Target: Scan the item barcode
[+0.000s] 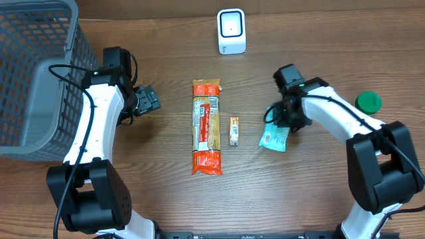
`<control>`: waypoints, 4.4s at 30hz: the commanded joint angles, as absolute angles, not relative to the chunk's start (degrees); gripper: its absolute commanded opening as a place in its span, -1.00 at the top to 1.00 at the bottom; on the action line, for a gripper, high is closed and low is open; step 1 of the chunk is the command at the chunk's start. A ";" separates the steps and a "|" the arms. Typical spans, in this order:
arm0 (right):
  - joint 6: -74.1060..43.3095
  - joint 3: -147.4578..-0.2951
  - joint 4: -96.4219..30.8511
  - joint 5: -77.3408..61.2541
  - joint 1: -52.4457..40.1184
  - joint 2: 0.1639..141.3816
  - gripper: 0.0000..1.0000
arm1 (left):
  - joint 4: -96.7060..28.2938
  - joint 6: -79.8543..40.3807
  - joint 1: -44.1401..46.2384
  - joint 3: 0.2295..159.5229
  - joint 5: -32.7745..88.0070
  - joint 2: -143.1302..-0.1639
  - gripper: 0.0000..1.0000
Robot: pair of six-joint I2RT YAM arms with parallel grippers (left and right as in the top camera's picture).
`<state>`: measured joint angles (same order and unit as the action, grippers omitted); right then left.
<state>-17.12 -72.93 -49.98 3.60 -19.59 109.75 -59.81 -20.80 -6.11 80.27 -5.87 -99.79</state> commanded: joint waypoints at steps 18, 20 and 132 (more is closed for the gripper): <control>-14.94 -80.79 -61.12 -9.56 -18.04 106.74 0.43 | -59.72 -20.12 -5.98 80.71 -6.37 -99.66 -0.99; -14.96 -78.67 -59.18 -9.61 -18.04 106.74 0.43 | -59.72 -20.12 -5.98 80.73 -6.37 -99.66 -1.00; -17.56 -69.69 -52.97 -11.25 -19.77 105.82 0.93 | -59.70 -20.12 -5.98 80.71 -6.37 -99.66 -1.00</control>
<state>-16.97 -70.37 -53.19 -12.80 -18.85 106.98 -59.79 -20.80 -6.11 80.27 -5.87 -99.79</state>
